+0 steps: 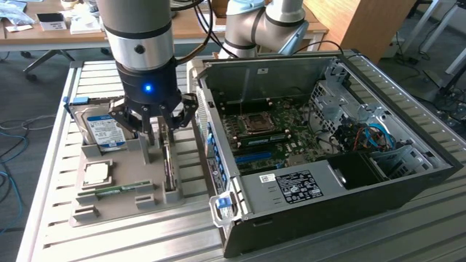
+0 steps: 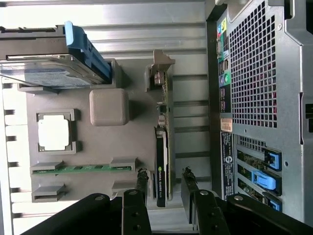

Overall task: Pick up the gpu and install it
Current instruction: 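Pick up the gpu and move the gpu toward the slot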

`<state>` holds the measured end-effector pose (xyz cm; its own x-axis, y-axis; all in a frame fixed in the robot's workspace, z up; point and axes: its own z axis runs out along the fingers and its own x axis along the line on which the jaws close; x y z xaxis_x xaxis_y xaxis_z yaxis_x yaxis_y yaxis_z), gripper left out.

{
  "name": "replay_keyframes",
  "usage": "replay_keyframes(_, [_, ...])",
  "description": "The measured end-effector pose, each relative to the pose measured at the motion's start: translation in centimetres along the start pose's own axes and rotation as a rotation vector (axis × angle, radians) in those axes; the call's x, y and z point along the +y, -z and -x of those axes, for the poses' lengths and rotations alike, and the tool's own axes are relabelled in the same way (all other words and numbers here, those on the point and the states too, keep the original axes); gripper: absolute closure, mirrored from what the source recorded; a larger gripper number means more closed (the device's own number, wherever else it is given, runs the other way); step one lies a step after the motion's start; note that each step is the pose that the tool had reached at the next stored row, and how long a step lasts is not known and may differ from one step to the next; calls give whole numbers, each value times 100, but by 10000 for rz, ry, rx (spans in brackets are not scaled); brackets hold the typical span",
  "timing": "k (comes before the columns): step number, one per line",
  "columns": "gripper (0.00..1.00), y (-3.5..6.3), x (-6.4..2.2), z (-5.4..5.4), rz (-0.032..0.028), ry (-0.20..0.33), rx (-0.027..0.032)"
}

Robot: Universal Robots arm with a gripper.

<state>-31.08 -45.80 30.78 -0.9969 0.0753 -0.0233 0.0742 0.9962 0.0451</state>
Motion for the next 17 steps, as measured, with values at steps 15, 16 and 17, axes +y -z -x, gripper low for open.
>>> replay_keyframes(15, [58, -145, -7, -4, -1, 0, 1])
replay_keyframes(16, [58, -144, -7, -4, -2, 0, 1])
replay_keyframes(17, [58, -144, -7, -4, -1, 0, 2])
